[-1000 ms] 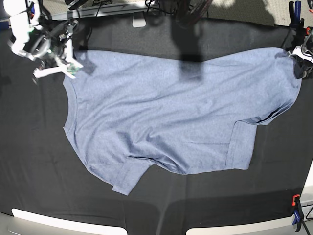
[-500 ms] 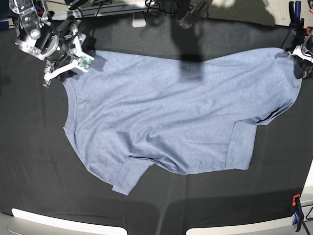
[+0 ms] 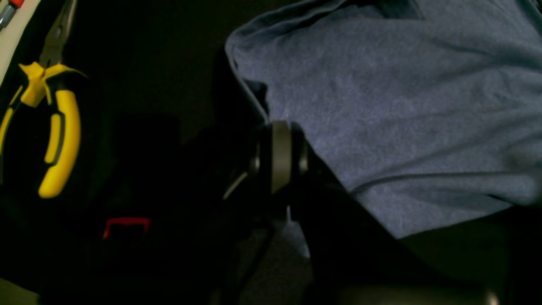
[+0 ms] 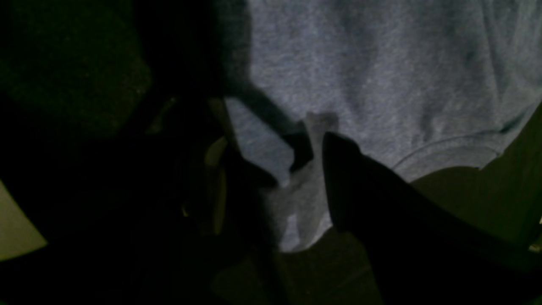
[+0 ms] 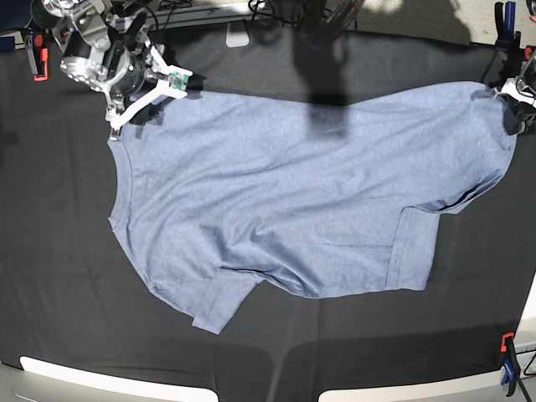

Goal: Layout the t-shirt on the table in an organized manner, then fold the t-shirt properly
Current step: 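Grasp the collar edge with the right gripper and pull it outward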

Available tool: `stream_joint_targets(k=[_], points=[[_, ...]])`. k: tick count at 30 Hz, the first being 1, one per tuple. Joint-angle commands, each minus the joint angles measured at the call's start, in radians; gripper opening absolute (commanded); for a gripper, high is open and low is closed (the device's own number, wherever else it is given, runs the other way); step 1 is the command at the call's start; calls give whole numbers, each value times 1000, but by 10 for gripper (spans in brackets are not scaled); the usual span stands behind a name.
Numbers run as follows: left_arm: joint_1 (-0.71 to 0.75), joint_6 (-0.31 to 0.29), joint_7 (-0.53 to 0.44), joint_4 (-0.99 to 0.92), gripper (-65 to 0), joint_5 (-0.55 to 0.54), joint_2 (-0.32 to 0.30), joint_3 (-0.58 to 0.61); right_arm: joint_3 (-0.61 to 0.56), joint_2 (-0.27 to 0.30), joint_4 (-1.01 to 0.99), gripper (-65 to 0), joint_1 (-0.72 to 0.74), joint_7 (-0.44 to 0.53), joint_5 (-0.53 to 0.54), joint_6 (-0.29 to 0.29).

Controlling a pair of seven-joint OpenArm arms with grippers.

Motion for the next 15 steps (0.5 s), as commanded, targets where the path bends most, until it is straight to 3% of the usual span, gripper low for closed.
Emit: stream_joint_targets(k=[1, 6, 8, 15], points=[[1, -7, -27, 17, -650, -9, -17, -10, -1, 8, -8, -337, 4, -22, -9, -2], [0, -7, -28, 17, -650, -9, -17, -10, -1, 8, -7, -540, 5, -27, -6, -2], [0, -7, -29, 17, -650, -9, -17, -10, -1, 8, -6, -587, 7, -27, -6, -2], [1, -7, -46, 17, -650, -9, -17, -10, -1, 9, 51, -600, 9, -43, -5, -43]])
